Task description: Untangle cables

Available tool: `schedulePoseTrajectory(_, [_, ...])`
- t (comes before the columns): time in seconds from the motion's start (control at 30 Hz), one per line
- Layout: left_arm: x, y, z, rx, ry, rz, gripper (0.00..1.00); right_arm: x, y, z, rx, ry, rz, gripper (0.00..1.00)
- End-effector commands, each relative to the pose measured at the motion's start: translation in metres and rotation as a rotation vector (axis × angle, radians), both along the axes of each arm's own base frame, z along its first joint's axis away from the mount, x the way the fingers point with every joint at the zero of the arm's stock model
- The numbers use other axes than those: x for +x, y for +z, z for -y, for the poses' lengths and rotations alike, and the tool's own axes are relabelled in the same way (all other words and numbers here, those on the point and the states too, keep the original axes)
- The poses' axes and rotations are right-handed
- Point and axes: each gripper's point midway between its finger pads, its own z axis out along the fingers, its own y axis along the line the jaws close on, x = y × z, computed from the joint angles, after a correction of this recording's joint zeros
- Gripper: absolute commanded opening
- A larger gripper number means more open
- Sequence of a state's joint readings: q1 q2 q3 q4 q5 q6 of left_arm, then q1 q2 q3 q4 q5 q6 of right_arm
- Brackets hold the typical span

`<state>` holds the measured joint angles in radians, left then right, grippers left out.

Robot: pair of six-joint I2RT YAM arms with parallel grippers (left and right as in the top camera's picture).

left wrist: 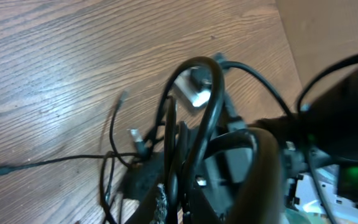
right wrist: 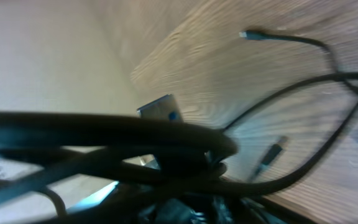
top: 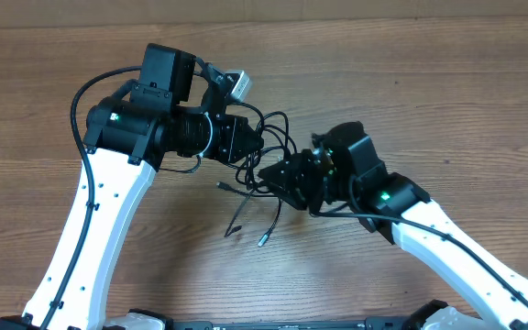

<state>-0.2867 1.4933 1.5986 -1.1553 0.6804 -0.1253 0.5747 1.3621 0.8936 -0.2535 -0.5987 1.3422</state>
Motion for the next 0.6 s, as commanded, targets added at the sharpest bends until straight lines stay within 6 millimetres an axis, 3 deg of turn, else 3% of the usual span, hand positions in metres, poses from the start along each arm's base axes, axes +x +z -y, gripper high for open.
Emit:
schedulePoseTrajectory(0.0, [-0.006,0.014,0.007,-0.053,-0.025,0.004,0.05,0.001,0.011,-0.010,0.065,0.003,-0.025,0.21])
schedulePoseTrajectory(0.1, [-0.006,0.011,0.006,-0.037,-0.019,0.001,0.05,0.008,0.027,-0.014,0.128,0.016,0.026,0.04])
schedulePoseTrajectory(0.23, [0.001,-0.002,-0.010,0.063,0.060,-0.007,0.05,0.015,0.046,-0.015,0.162,0.072,0.184,0.04])
schedulePoseTrajectory(0.4, [0.022,-0.025,-0.068,0.246,0.409,-0.109,0.04,0.003,0.049,-0.010,0.136,0.207,0.338,0.04])
schedulePoseTrajectory(0.5, [0.028,-0.031,-0.100,0.289,0.595,-0.167,0.04,-0.013,0.063,-0.014,0.178,0.337,0.469,0.04])
schedulePoseTrajectory(0.57, [0.031,-0.032,-0.111,0.270,0.678,-0.205,0.04,-0.027,0.075,-0.017,0.228,0.434,0.562,0.04])
